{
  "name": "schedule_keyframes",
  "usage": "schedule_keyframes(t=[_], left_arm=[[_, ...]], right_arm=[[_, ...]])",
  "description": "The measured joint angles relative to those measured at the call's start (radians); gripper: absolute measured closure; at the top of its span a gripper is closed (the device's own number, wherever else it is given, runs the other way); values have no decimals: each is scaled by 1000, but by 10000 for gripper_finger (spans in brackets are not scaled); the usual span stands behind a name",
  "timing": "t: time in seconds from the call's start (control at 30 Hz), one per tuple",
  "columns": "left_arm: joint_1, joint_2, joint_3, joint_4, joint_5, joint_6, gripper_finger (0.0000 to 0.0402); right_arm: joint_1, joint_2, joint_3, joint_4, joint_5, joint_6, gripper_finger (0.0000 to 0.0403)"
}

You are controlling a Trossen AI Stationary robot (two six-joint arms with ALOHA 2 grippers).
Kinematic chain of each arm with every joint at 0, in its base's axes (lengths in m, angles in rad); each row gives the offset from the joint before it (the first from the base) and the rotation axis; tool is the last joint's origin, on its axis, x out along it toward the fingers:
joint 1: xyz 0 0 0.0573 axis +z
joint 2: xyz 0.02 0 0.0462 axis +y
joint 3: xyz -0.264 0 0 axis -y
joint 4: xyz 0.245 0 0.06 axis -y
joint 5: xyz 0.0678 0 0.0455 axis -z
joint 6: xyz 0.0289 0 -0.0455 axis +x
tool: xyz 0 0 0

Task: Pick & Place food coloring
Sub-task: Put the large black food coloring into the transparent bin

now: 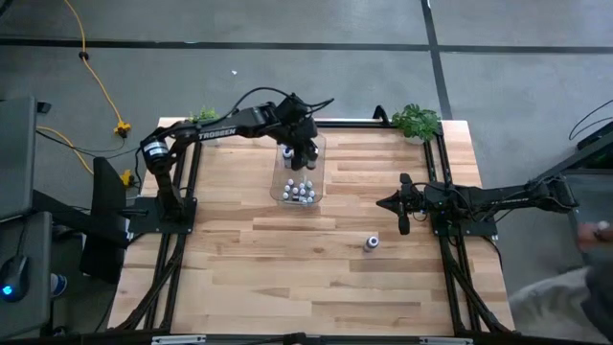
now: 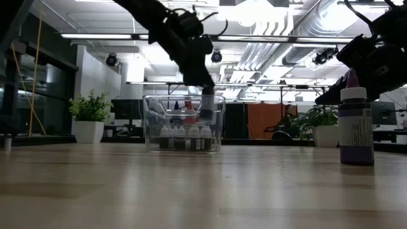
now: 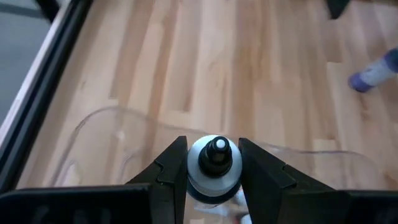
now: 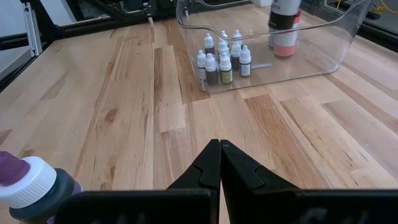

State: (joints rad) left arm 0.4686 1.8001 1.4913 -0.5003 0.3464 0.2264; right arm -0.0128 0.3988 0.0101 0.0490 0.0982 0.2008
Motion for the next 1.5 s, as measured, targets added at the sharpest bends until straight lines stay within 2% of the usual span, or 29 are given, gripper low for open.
schedule_keyframes(t=[0.43, 0.5, 0.97, 1.2, 1.4, 1.5], left_arm=[[38, 2, -137, 199, -13, -48, 297], [37, 4, -152, 219, -39, -49, 297], [36, 95, -158, 285, -100, -74, 296], [36, 95, -158, 282, -105, -76, 252], [36, 95, -158, 290, -179, -76, 210], [36, 92, -158, 290, -181, -76, 188]], right_arm=[[0, 0, 0, 0, 0, 0, 402], [0, 0, 0, 0, 0, 0, 402], [0, 0, 0, 0, 0, 0, 402], [0, 0, 0, 0, 0, 0, 402], [0, 0, 0, 0, 0, 0, 402], [0, 0, 0, 0, 0, 0, 402]])
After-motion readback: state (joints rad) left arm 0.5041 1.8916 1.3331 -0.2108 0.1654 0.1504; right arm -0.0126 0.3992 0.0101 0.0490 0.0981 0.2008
